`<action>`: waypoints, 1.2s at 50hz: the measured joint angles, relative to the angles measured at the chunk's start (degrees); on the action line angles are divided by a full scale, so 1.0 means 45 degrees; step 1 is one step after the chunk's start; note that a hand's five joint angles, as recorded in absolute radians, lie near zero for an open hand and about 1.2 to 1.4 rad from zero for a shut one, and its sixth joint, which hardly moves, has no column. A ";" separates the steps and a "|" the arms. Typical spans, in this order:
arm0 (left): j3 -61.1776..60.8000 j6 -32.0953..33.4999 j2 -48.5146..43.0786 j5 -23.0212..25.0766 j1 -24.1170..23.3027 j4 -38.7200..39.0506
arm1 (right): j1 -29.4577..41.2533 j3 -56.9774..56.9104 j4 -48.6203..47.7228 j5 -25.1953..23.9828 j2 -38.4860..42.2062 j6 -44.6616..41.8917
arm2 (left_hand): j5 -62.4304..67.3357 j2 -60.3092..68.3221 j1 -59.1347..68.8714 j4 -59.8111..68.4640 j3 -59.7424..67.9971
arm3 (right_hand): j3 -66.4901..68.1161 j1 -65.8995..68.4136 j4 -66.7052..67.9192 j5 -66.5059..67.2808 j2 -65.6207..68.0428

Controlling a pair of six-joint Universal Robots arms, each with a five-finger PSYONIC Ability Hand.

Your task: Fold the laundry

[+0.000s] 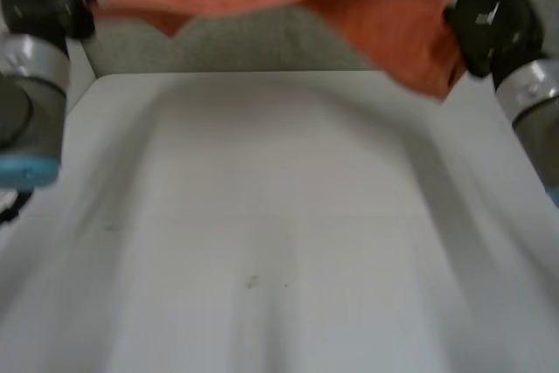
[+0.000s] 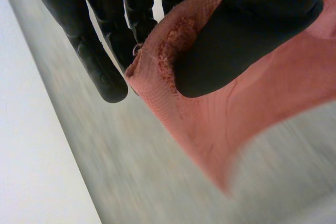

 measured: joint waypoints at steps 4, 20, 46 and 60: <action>-0.2040 0.0010 -0.0526 0.0141 0.0087 -0.0051 | -0.0571 0.1504 0.0632 -0.1432 0.0404 -0.0550 | 0.0001 0.0000 0.0000 0.0000 0.0000 | 0.0000 0.0000 0.0001 0.0000 0.0000; -0.4716 0.0008 -0.0305 0.0194 0.0370 -0.0145 | -0.2312 0.4674 0.0859 -0.3143 0.1103 -0.3911 | 0.0001 0.0000 0.0000 0.0001 0.0000 | -0.8938 -0.6872 -0.8988 -0.8607 -0.8885; -0.5314 0.0006 0.3443 0.0544 0.0403 -0.0261 | -0.2290 0.0398 0.7152 -0.0174 -0.0921 0.5700 | 0.0000 0.0002 0.0000 0.0001 0.0000 | -1.2425 -0.9551 -1.2242 -1.1650 -1.2302; -0.5246 -0.0007 0.3585 0.0542 0.0443 -0.0250 | -0.1354 -0.0900 0.8922 -0.0096 0.0652 0.6715 | 0.0000 0.0003 0.0000 0.0001 0.0000 | -1.2425 -0.9551 -1.2242 -1.1650 -1.2302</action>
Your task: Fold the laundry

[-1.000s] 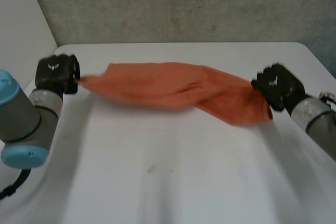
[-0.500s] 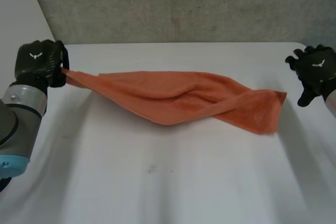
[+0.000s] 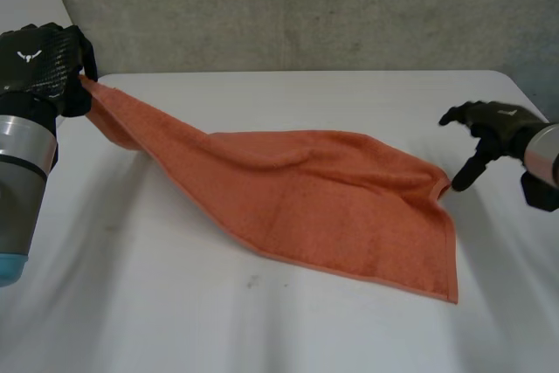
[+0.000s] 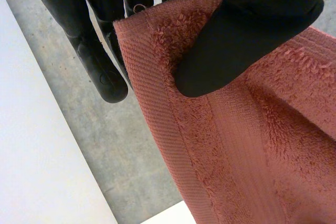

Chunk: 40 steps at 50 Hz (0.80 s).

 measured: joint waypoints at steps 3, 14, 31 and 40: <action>-0.0001 -0.0004 -0.0020 0.0007 0.0056 0.0005 | 0.0318 0.0266 0.0092 -0.0004 0.0021 -0.0073 | 0.0000 0.0001 0.0001 0.0000 0.0000 | 0.0000 0.0000 0.0000 -0.0001 0.0001; -0.0091 -0.0012 -0.0160 0.0019 0.0635 0.0011 | 0.0887 0.3729 -0.0559 -0.0238 -0.2219 -0.1154 | 0.0000 0.0001 0.0001 0.0000 0.0000 | 0.0737 0.0047 0.0417 0.0412 0.0660; -0.0209 -0.1046 -0.0552 0.0018 0.1092 0.0004 | 0.1499 0.8531 -0.4137 -0.0252 -0.3457 -0.3617 | 0.0000 0.0001 0.0001 0.0001 0.0000 | 0.1079 0.0422 0.0811 0.0725 0.0998; -0.0296 -0.1099 -0.0551 0.0018 0.1083 0.0002 | 0.1454 0.9019 -0.5598 -0.0262 -0.2697 -0.3996 | 0.0001 0.0001 0.0001 0.0001 0.0000 | 0.1510 0.0824 0.1206 0.1057 0.1365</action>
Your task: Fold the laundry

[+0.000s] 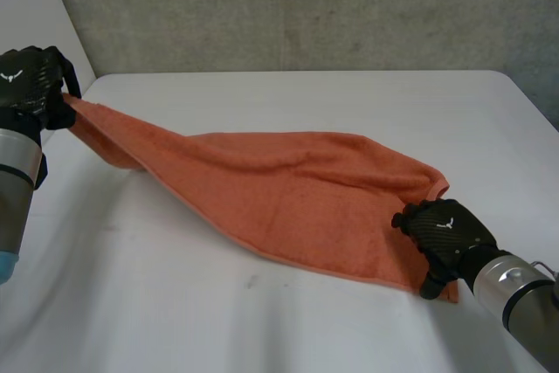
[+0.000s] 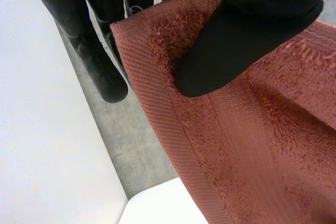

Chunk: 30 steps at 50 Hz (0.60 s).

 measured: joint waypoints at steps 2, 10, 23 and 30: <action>-0.0054 0.0008 -0.0006 0.0000 -0.0010 0.0004 | -0.0021 0.0049 -0.0418 -0.0010 0.0411 -0.0029 | 0.0000 0.0000 0.0000 0.0000 0.0000 | 0.0091 0.0126 0.0097 0.0121 0.0003; -0.0101 0.0027 -0.0102 0.0004 -0.0021 0.0011 | -0.0057 0.0055 -0.0853 -0.0014 0.1227 -0.0049 | -0.0001 0.0000 0.0000 0.0000 0.0000 | 0.0277 0.0334 0.0313 0.0306 0.0004; -0.0099 0.0022 -0.0211 0.0007 -0.0040 0.0026 | -0.0057 0.0052 -0.1571 0.0022 0.1621 -0.0297 | -0.0001 0.0001 0.0000 0.0000 0.0000 | 0.1492 0.1357 0.1572 0.1158 0.1444; -0.0114 0.0020 -0.0210 0.0004 -0.0049 0.0013 | -0.0111 -0.0074 -0.1766 0.0067 0.1856 -0.0508 | -0.0001 0.0001 0.0000 0.0000 0.0000 | 0.2086 0.1853 0.2177 0.1254 0.2144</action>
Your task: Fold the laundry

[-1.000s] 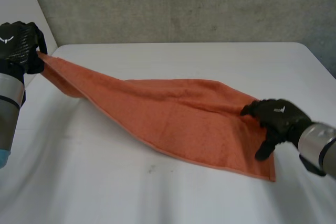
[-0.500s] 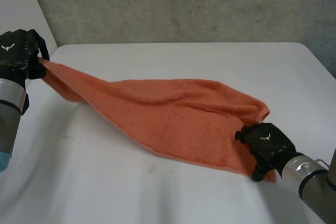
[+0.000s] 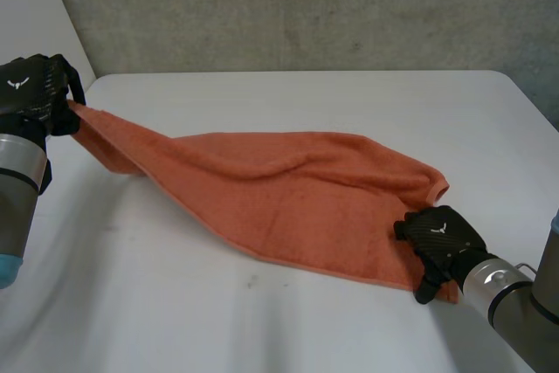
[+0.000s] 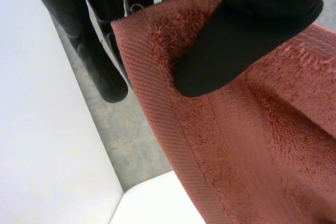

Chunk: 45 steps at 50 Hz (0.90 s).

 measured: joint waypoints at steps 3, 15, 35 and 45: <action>-0.0002 0.0000 0.0000 -0.0001 0.0001 -0.0001 | -0.0005 -0.0039 -0.0081 0.0026 0.0053 -0.0028 | 0.0000 0.0000 0.0000 0.0000 0.0000 | 0.0086 0.0059 0.0061 0.0001 0.0083; -0.0003 -0.0002 0.0001 -0.0003 -0.0036 -0.0005 | -0.0008 -0.0450 -0.0304 0.0157 0.0218 -0.0204 | 0.0000 0.0000 0.0000 0.0000 0.0000 | 0.0530 0.0376 0.0446 0.0610 0.0453; -0.0003 0.0007 0.0002 -0.0003 -0.0071 -0.0005 | -0.0012 -0.1299 -0.0350 0.0221 0.0336 -0.0202 | 0.0001 0.0000 0.0000 0.0000 0.0000 | 0.6855 0.5958 0.6822 0.7378 0.7019; -0.0015 0.0042 0.0029 -0.0014 0.0024 -0.0092 | -0.0040 -0.1448 -0.0410 0.0487 -0.0736 -0.0176 | 0.0000 0.0001 0.0000 0.0000 0.0000 | 0.8729 0.6970 0.8801 0.9180 0.8728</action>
